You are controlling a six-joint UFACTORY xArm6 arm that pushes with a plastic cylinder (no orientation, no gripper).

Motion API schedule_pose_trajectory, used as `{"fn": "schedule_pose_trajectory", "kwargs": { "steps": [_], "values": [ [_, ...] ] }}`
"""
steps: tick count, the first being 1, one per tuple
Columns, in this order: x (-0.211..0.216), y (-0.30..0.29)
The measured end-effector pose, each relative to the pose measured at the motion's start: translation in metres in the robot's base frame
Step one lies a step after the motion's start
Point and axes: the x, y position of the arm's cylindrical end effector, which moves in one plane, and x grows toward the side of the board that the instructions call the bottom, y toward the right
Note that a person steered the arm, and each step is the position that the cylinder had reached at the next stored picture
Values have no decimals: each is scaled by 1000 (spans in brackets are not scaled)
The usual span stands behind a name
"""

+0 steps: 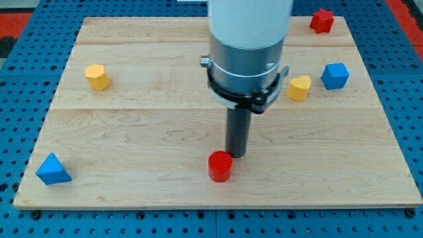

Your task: Push the red circle towards the bottom center of the board

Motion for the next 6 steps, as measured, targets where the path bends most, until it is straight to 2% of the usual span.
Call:
{"fn": "schedule_pose_trajectory", "kwargs": {
  "steps": [6],
  "values": [
    [18, -37]
  ]
}}
